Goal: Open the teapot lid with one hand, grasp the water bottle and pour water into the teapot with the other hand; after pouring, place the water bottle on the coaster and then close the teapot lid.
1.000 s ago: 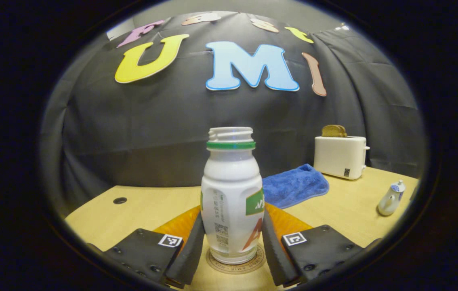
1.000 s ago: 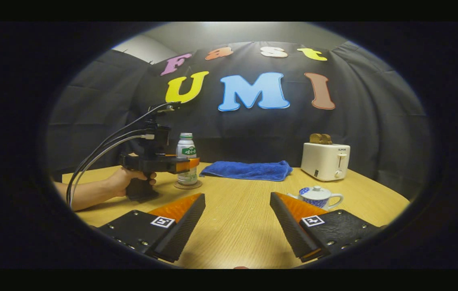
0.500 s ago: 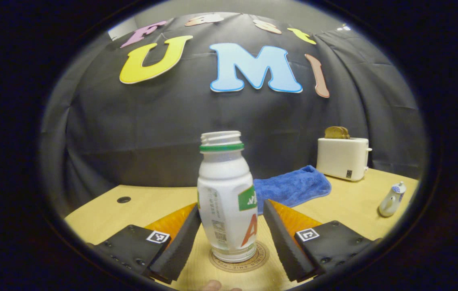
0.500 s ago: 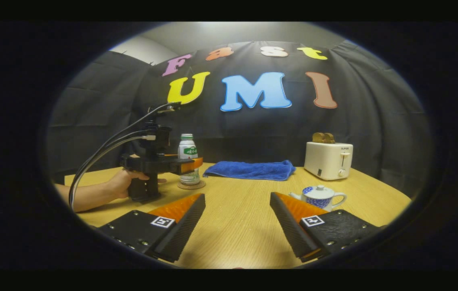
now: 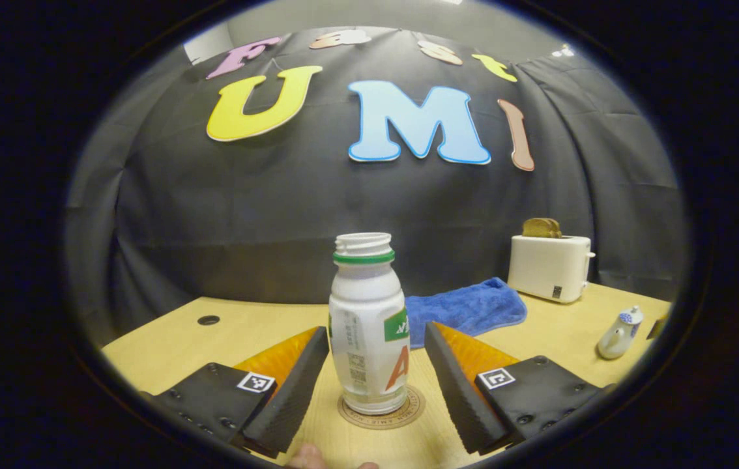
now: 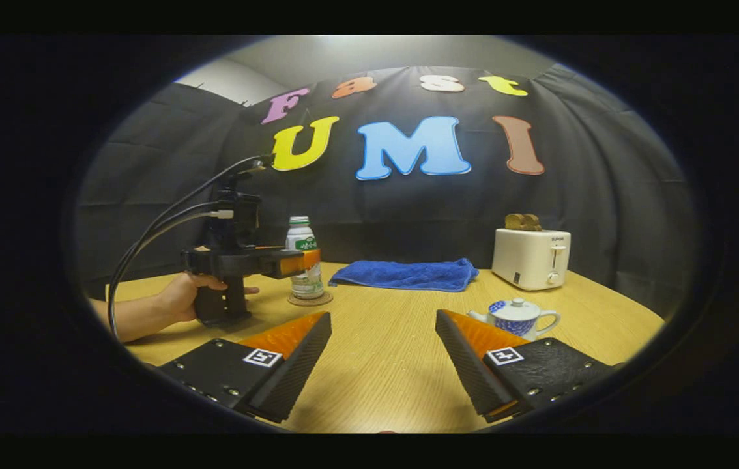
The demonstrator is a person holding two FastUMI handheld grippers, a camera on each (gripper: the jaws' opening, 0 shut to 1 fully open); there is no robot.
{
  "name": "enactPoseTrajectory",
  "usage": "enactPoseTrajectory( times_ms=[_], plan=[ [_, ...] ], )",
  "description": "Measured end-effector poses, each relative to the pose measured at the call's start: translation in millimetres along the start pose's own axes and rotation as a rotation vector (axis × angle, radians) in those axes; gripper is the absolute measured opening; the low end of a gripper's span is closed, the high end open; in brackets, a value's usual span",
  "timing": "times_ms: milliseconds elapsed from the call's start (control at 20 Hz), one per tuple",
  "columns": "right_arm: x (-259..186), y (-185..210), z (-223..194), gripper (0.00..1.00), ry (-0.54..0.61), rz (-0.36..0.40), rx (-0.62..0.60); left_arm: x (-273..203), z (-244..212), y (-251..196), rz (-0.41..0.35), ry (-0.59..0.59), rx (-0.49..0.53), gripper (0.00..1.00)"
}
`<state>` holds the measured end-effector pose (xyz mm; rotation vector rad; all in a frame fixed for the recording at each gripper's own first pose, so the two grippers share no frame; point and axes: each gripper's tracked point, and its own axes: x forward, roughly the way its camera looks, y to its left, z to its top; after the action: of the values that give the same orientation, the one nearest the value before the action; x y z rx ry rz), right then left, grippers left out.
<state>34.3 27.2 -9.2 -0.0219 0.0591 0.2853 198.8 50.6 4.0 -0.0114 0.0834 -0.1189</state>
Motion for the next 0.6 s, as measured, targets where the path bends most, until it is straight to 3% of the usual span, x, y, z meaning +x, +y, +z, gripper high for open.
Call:
enactPoseTrajectory(
  times_ms=[50, 100, 300, 450, 550, 600],
  plan=[
    [0, 0, 0, 0.98, -0.001, -0.001, 0.000, -9, 0, 1, 0.008, 0.003, 0.001, 0.90],
    [0, 1, 0, 0.98, -0.002, -0.001, -0.001, -20, -1, 2, 0.010, 0.006, 0.000, 1.00],
    [1, -1, 1, 0.98, 0.000, -0.032, -0.032, -93, 2, -25, -0.022, -0.012, -0.053, 1.00],
    [-8, -20, 3, 0.99, 0.012, -0.189, -0.054, -154, 0, -41, 0.043, -0.041, -0.007, 0.99],
    [-15, -4, 4, 0.98, 0.000, -0.178, 0.005, -185, -1, -55, 0.064, -0.073, 0.014, 0.99],
    [-19, 0, 2, 0.99, 0.000, -0.186, 0.018, -194, -7, -69, 0.037, -0.069, 0.024, 1.00]
  ],
)
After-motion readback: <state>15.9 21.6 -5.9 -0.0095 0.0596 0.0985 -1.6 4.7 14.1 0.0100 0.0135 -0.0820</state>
